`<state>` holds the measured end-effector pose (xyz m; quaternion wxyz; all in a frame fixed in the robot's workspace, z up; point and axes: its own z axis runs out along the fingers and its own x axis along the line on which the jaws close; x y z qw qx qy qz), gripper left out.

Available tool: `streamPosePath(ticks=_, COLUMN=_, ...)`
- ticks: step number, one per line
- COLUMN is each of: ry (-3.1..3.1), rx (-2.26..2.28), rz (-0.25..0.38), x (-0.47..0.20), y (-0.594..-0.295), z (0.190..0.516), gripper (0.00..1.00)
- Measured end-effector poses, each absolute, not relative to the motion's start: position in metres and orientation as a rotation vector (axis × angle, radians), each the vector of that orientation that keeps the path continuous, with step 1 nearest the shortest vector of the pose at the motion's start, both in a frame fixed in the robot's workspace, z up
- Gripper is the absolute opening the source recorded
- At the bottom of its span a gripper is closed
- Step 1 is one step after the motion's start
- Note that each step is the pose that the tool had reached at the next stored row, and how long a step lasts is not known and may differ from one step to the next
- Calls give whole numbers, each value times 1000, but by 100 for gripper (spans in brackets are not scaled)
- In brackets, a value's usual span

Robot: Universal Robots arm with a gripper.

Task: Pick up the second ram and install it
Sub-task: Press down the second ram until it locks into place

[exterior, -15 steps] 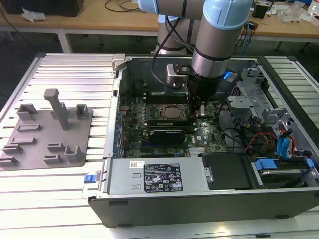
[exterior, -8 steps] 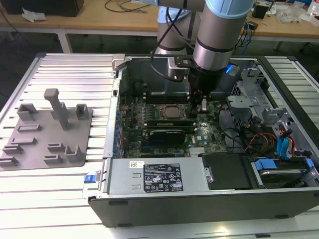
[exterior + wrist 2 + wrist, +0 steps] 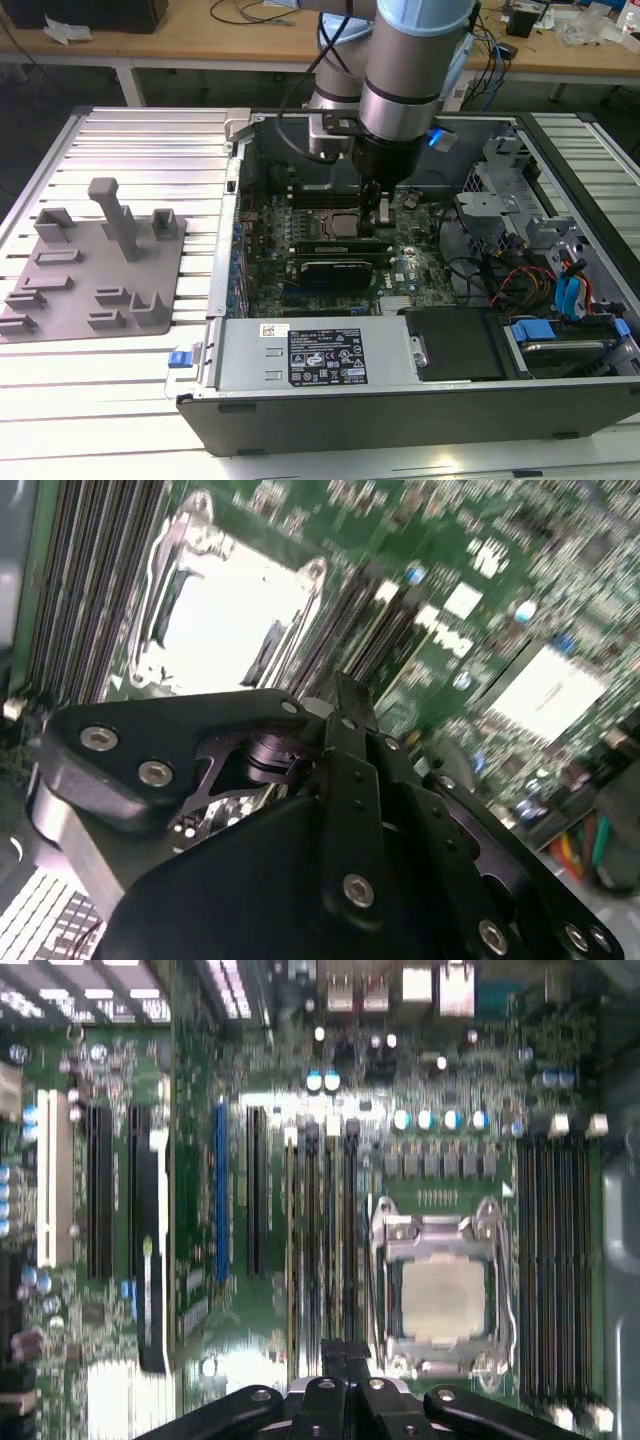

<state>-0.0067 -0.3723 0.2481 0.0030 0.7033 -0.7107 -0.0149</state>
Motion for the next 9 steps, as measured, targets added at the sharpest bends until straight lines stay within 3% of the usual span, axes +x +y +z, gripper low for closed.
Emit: streamPosePath(ticks=9, ry=-2229, rx=2206, rz=-45, x=-49, y=-370, z=246, gripper=8)
